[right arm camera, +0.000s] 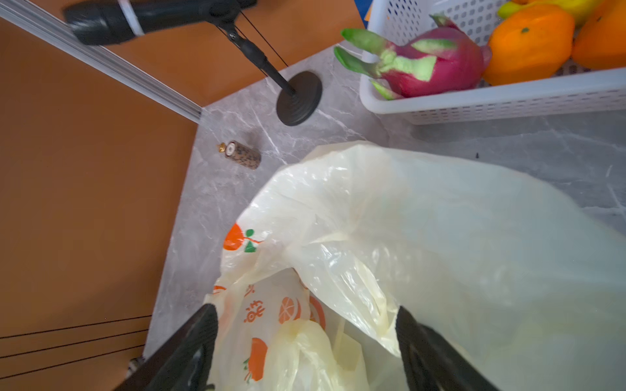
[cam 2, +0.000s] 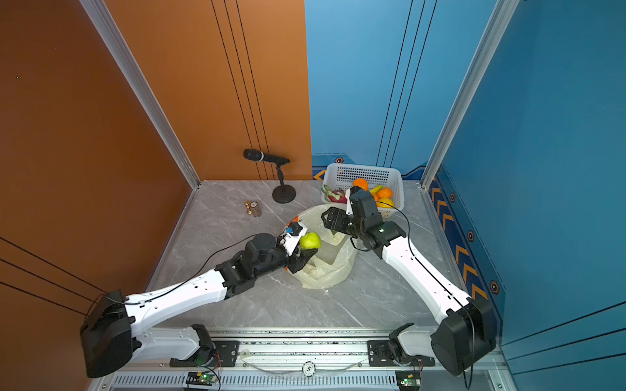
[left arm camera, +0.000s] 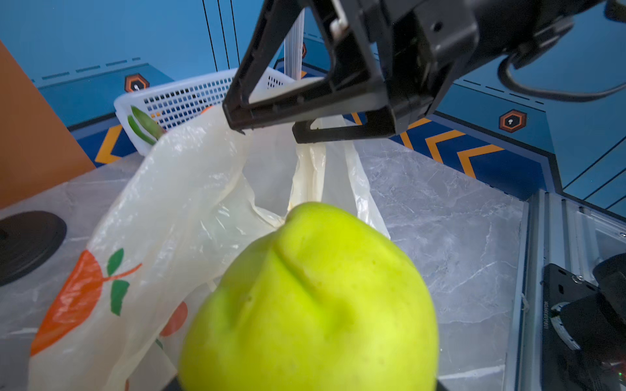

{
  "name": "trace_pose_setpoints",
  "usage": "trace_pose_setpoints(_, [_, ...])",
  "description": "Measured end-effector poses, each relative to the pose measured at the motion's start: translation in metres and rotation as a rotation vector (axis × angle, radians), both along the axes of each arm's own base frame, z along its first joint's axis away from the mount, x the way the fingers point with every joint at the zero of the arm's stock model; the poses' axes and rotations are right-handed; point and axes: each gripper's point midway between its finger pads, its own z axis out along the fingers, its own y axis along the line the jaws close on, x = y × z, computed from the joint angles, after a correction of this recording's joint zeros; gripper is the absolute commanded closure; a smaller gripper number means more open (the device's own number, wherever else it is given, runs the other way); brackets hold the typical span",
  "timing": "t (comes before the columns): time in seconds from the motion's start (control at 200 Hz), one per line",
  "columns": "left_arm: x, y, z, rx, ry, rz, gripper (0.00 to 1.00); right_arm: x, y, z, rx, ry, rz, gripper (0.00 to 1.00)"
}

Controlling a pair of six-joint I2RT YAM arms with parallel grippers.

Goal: Untie the knot of the plastic bag and take out the fruit
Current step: 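Lift the green pear out with the left gripper and pass it to the right gripper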

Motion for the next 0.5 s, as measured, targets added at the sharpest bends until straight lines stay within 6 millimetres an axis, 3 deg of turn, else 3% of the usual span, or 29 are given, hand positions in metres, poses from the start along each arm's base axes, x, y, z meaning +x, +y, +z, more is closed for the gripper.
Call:
trace_pose_setpoints(0.135, [0.001, -0.001, 0.016, -0.006, -0.083, -0.015, 0.57, -0.027, -0.004, 0.047, 0.086, -0.102, 0.072, 0.05])
trace_pose_setpoints(0.25, [0.001, -0.002, 0.026, -0.01, -0.141, -0.028, 0.57, -0.054, 0.003, 0.072, 0.141, -0.158, 0.174, 0.03])
trace_pose_setpoints(0.36, [-0.001, -0.006, 0.034, -0.015, -0.174, -0.054, 0.57, -0.068, 0.009, 0.075, 0.164, -0.162, 0.248, 0.03])
trace_pose_setpoints(0.501, [-0.008, -0.015, 0.054, -0.05, -0.224, -0.104, 0.57, -0.079, 0.02, 0.062, 0.172, -0.114, 0.322, 0.04])
